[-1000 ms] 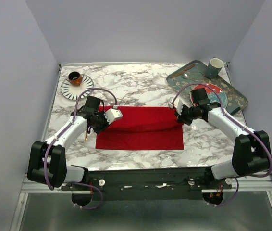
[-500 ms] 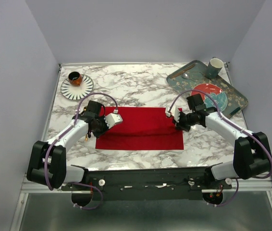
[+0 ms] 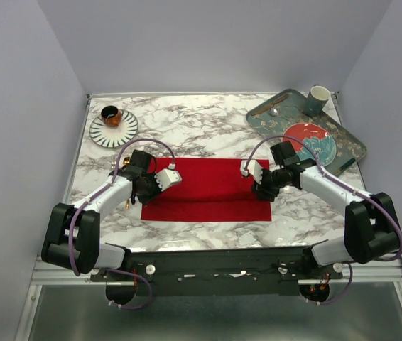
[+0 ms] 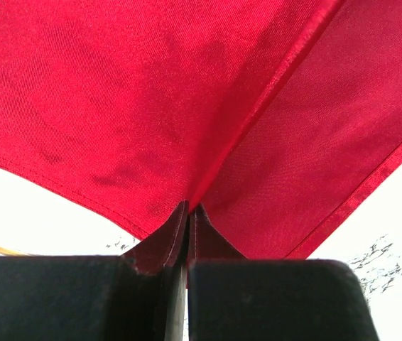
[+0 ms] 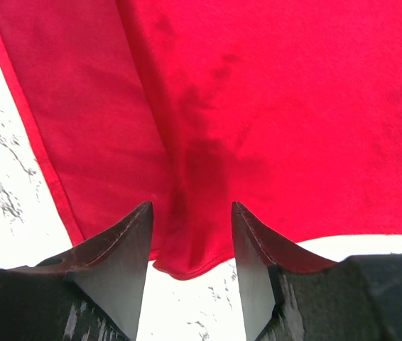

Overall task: Fold the napkin into a case and place the utensils inside
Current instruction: Fold and flatten the napkin at the center of the board.

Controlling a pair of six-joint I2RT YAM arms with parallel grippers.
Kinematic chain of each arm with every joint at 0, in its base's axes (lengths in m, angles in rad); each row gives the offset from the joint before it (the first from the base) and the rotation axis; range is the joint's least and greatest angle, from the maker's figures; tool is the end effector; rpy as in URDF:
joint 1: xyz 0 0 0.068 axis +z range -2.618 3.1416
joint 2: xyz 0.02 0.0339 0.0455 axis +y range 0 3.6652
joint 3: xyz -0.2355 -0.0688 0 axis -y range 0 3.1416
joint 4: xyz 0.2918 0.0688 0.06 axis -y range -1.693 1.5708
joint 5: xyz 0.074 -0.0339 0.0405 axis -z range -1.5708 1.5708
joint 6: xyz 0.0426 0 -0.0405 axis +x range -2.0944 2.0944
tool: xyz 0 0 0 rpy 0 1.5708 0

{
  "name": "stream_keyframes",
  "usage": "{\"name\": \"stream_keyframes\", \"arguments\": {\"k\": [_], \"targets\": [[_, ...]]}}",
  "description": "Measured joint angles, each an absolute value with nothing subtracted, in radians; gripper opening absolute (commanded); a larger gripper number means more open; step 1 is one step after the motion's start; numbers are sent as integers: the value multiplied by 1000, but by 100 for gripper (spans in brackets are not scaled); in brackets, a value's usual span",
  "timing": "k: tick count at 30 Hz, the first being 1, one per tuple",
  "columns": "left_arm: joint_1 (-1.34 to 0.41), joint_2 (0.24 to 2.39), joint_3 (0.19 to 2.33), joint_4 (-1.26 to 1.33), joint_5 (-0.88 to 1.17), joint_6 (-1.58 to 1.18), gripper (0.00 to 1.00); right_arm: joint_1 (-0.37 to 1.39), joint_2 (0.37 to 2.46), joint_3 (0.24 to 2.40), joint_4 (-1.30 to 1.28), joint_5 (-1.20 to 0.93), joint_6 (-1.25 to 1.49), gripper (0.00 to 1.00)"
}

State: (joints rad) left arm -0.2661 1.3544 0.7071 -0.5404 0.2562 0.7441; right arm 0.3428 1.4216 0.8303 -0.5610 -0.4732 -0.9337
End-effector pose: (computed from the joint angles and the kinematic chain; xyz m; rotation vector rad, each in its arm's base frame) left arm 0.2687 -0.0844 0.1085 1.3669 2.3325 -0.2141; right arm 0.2818 0.1212 0.1313 -1.6406 1.9902 0.4349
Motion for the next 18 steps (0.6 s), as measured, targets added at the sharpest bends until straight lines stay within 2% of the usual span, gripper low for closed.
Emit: {"name": "stream_keyframes", "arguments": {"k": [3, 6, 10, 15, 18], "targets": [[-271, 1355, 707, -540, 256, 744, 9, 364, 1425, 830, -559, -459, -922, 56], [-273, 1356, 707, -540, 256, 744, 9, 377, 1435, 830, -555, -440, -912, 51], [-273, 1356, 707, -540, 256, 744, 9, 377, 1446, 830, -548, -401, -906, 35], [-273, 1356, 707, -540, 256, 744, 9, 377, 1446, 807, -541, -368, -914, 32], [-273, 1356, 707, -540, 254, 744, 10, 377, 1445, 793, -541, -362, -916, 11]]}}
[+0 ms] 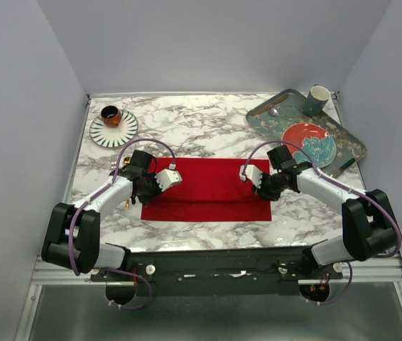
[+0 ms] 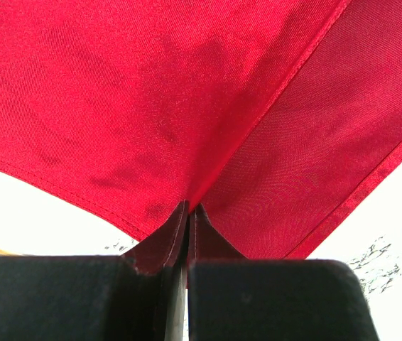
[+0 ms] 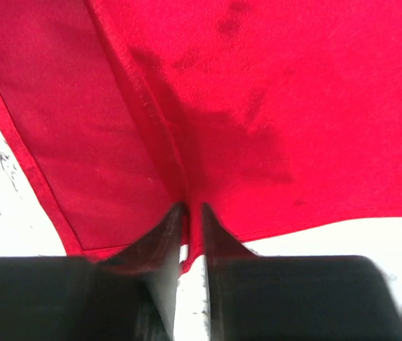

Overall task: Fold the napkin into a case and place the utensils inside
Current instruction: Fold and flatten the napkin at the center of the board.

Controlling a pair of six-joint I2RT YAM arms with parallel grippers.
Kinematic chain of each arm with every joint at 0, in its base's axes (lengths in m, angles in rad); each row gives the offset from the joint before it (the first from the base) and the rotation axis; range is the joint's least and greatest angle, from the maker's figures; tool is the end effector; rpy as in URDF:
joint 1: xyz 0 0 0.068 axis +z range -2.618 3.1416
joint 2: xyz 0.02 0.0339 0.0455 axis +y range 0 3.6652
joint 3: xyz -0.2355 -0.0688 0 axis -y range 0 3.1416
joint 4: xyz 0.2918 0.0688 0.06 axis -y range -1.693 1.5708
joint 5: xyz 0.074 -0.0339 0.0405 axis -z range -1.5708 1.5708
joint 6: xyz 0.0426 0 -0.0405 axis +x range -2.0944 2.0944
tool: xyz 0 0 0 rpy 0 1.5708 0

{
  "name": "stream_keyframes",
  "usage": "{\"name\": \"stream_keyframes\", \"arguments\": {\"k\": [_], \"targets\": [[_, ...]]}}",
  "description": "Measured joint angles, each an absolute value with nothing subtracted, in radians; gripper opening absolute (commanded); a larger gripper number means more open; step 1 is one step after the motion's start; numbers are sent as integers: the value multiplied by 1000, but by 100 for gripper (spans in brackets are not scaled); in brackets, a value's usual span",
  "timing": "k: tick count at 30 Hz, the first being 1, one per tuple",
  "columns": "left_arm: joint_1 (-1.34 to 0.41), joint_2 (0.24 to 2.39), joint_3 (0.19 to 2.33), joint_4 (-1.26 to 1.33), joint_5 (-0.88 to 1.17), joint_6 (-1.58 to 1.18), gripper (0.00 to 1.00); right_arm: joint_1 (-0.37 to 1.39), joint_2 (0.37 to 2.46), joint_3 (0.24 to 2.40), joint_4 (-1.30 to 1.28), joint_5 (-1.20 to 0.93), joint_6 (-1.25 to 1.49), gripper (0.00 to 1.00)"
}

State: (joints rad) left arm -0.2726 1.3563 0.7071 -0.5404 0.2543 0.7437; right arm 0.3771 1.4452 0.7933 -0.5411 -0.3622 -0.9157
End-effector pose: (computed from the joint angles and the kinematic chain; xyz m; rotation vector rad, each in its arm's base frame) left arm 0.2682 -0.0861 0.1080 1.3747 2.3312 -0.2145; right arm 0.2742 0.1248 0.1120 -1.6796 2.0711 0.3348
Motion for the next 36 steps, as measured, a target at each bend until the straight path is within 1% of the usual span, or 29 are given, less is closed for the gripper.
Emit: {"name": "stream_keyframes", "arguments": {"k": [1, 9, 13, 17, 18, 19, 21, 22, 27, 36], "targets": [[-273, 1357, 707, -540, 254, 744, 12, 378, 1445, 790, -541, -360, -918, 1], [-273, 1352, 709, -553, 254, 751, 19, 381, 1424, 789, -544, -356, -913, 1], [-273, 1342, 710, -567, 254, 761, 26, 381, 1421, 789, -546, -357, -913, 1], [-273, 1342, 710, -571, 253, 772, 26, 381, 1421, 790, -549, -358, -909, 1], [-273, 1342, 710, -571, 253, 775, 24, 381, 1421, 790, -549, -358, -909, 1], [-273, 1342, 710, -572, 253, 781, 16, 381, 1421, 790, -549, -358, -908, 1], [-273, 1342, 710, -575, 253, 787, 7, 381, 1421, 790, -550, -358, -908, 1], [-273, 1342, 710, -577, 253, 795, 0, 382, 1421, 790, -550, -358, -908, 1], [-273, 1322, 710, -598, 254, 813, 0, 390, 1420, 799, -574, -368, -899, 1], [-273, 1194, 726, -687, 254, 838, 0, 398, 1344, 828, -634, -393, -887, 1]]}}
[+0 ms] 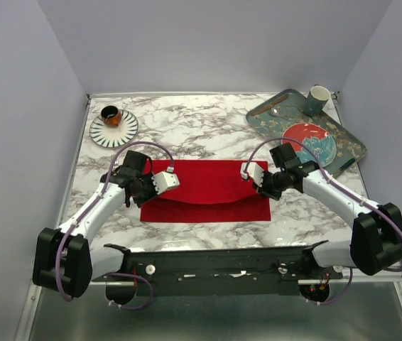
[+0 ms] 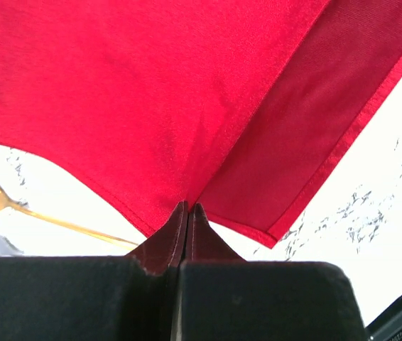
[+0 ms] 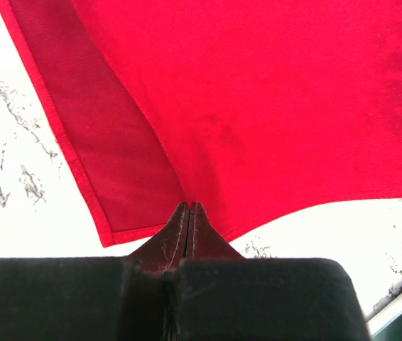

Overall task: Fold the napkin into a case and place the utensils inside
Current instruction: Fold and flatten the napkin at the center of the board.

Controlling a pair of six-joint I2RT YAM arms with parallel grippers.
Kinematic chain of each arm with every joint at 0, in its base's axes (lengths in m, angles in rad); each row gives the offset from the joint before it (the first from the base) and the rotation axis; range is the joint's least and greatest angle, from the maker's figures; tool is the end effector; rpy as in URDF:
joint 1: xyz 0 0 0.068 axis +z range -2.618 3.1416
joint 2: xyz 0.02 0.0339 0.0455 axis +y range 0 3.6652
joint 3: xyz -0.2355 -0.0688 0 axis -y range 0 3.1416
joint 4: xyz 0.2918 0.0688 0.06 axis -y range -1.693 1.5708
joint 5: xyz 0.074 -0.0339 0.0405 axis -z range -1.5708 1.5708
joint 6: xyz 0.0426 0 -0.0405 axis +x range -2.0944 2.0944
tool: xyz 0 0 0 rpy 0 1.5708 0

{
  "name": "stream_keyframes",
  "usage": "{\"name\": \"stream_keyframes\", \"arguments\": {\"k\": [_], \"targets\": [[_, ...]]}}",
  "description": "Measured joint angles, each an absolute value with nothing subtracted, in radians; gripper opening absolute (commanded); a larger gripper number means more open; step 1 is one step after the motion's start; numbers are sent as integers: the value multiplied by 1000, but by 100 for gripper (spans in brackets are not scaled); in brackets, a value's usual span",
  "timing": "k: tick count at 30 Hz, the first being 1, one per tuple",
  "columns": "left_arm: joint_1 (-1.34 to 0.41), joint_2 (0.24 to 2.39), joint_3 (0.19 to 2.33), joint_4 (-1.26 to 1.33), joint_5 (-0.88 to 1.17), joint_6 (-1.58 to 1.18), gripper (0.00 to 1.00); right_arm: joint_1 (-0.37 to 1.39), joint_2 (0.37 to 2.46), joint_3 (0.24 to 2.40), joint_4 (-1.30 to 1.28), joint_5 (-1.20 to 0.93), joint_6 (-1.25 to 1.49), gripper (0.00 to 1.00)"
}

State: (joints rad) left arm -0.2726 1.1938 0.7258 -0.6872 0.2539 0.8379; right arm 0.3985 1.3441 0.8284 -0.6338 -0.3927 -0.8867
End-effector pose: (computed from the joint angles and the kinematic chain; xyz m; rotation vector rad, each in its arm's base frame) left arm 0.2546 -0.0823 0.1490 1.4679 2.2300 -0.1702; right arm 0.2673 0.1302 0.1478 -1.6580 2.0291 0.3700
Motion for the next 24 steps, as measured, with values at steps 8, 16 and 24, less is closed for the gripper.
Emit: {"name": "stream_keyframes", "arguments": {"k": [8, 16, 24], "targets": [[-274, 1168, 711, -719, 254, 852, 0, 425, 1339, 802, -636, -397, -872, 1], [-289, 1205, 650, -696, 254, 822, 0, 453, 1410, 758, -606, -397, -863, 1], [-308, 1207, 604, -654, 249, 799, 1, 453, 1420, 738, -588, -396, -862, 1]]}}
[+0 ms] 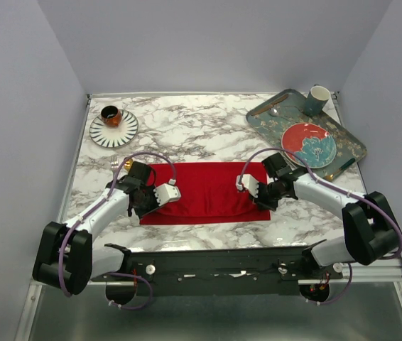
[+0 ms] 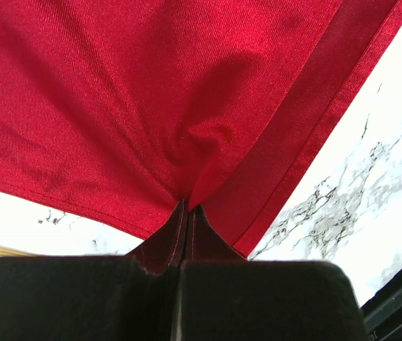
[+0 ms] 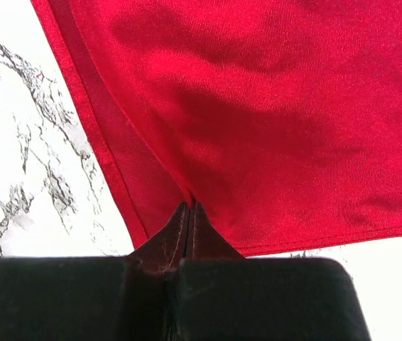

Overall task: Fold the napkin into a case and place the utensils inside
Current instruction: Fold and flatten the napkin at the center of the board.

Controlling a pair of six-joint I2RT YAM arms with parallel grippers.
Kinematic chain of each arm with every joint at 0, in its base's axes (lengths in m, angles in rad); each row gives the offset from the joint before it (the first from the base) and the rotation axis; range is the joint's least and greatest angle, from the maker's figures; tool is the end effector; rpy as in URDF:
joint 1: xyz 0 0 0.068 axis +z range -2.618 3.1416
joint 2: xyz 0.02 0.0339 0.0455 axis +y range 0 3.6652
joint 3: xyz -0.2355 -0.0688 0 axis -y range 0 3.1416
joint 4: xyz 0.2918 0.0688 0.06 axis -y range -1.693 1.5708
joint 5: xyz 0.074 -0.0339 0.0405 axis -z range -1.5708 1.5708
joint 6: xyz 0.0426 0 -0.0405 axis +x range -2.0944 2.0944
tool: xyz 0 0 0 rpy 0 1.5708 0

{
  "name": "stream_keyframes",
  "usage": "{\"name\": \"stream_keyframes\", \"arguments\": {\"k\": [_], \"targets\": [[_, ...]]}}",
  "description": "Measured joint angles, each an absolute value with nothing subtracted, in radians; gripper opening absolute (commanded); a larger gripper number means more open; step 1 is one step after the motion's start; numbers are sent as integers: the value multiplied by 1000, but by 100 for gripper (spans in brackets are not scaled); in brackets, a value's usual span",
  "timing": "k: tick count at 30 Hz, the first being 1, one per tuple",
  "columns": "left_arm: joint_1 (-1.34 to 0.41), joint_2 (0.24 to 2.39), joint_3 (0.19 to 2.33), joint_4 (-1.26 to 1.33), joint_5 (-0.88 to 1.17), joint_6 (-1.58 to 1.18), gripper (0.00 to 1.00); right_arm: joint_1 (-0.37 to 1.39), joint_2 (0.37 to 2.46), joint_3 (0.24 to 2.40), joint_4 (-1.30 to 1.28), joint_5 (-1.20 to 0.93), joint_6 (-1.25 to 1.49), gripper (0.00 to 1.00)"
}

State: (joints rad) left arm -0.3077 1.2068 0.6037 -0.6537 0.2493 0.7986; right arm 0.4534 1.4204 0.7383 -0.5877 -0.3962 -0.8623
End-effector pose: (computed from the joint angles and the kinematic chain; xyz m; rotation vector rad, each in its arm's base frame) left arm 0.2314 -0.0846 0.1078 1.5014 2.3271 -0.2300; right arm 0.2469 0.1386 0.1008 -1.7375 2.1126 0.4532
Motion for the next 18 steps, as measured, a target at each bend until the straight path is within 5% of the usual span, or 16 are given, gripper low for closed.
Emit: {"name": "stream_keyframes", "arguments": {"k": [18], "targets": [[-315, 1055, 676, -767, 242, 796, 0, 453, 1347, 792, -649, -396, -849, 1]]}}
